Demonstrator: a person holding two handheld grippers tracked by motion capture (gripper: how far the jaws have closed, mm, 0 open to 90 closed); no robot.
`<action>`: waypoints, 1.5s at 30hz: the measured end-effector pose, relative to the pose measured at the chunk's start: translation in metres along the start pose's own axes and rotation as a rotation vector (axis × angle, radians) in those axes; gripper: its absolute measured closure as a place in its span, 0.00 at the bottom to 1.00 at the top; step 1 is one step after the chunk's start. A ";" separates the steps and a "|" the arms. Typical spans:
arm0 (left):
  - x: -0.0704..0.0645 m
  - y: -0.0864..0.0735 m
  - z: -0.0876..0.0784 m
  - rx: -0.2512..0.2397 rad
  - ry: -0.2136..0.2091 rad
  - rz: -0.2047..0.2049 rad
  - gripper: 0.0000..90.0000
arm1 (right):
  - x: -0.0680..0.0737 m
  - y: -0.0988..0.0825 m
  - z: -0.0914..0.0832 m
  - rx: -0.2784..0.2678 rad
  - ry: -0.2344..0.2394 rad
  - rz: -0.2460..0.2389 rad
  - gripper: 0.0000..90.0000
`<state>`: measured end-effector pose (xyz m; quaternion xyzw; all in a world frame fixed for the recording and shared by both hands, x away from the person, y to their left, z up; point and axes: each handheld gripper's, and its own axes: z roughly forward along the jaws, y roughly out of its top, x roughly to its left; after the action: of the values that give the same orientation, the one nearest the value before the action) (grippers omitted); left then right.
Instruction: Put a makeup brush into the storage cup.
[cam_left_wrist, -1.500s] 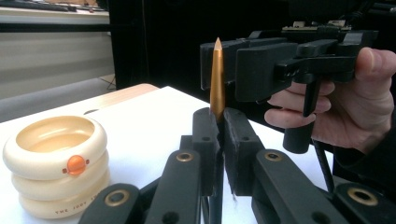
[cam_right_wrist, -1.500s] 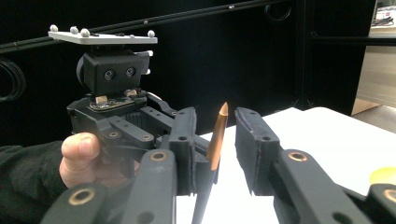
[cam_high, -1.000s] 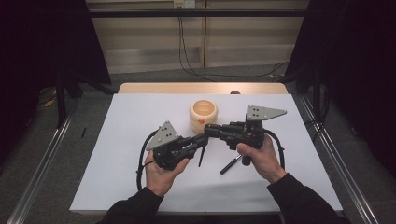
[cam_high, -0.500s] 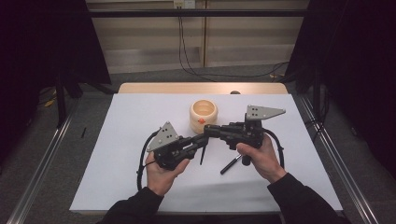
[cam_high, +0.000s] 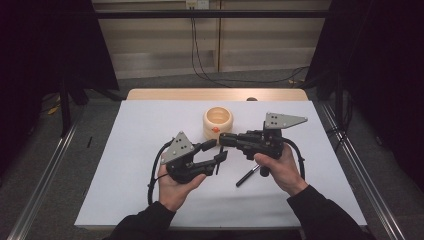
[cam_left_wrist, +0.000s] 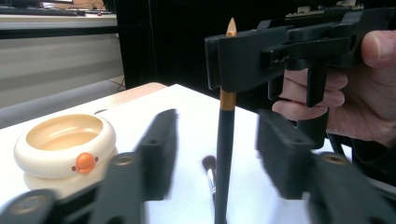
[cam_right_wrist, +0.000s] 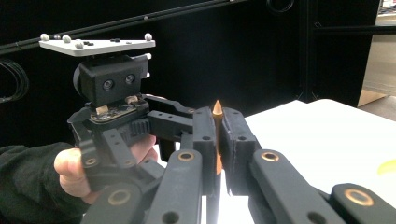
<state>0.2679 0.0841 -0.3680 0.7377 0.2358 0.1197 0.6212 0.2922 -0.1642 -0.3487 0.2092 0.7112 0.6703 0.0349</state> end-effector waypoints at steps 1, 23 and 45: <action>0.000 0.000 0.000 -0.006 -0.001 -0.007 0.41 | 0.000 0.000 0.000 0.000 -0.004 -0.004 0.95; 0.013 -0.009 -0.008 -0.026 0.115 0.100 0.03 | -0.004 0.001 -0.005 0.004 -0.044 -0.029 0.95; 0.036 -0.058 -0.058 0.010 0.281 0.016 0.01 | -0.023 -0.001 -0.012 0.002 -0.131 -0.054 0.95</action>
<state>0.2600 0.1581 -0.4174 0.7186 0.3149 0.2257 0.5775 0.3089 -0.1832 -0.3539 0.2334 0.7134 0.6532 0.0995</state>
